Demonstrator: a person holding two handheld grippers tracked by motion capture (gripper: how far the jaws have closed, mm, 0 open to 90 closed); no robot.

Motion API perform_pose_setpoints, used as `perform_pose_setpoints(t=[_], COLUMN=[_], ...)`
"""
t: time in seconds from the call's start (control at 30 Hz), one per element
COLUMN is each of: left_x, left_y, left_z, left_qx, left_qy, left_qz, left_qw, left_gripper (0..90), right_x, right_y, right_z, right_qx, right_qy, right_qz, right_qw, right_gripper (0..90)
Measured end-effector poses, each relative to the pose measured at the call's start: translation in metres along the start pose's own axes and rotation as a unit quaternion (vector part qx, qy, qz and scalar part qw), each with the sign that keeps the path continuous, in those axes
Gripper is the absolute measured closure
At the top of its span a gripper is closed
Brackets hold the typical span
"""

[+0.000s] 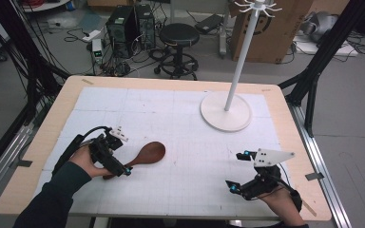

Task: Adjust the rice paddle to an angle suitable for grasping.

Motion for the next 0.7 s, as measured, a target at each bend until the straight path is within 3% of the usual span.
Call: perform_pose_setpoints(t=[0.17,0.37,0.6,0.7], left_x=[-0.004,-0.001,-0.001,-0.001], left_y=[-0.005,-0.01,-0.014,-0.015], left_z=[-0.007,-0.013,-0.021,-0.023], left_qx=[0.035,0.067,0.111,0.119], left_qy=[0.002,0.004,0.011,0.011], left_qz=[-0.01,0.006,-0.001,-0.002], left_qw=[0.9993,0.9977,0.9937,0.9928], left_gripper=[6.9,7.9,12.4,15.7], right_x=[0.001,0.002,0.0,0.001], right_y=[0.0,0.0,0.0,0.0], right_z=[-0.002,-0.003,-0.003,-0.003], right_qx=[0.005,0.007,0.008,0.008], right_qy=[-0.001,-0.002,-0.003,-0.003], right_qz=[0.004,0.006,0.005,0.006], right_qw=[1.0,1.0,0.9999,0.9999], right_gripper=[0.4,0.4,0.4,0.4])
Point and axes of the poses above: each handheld gripper's, and its own axes: z roughly backward along the jaws, y roughly out of its underside, x roughly to its left, the point moved 9 cm from there along -z, roughly forward along the jaws, and after that the axes turned 14 degrees about x, right-handed, at the moved point
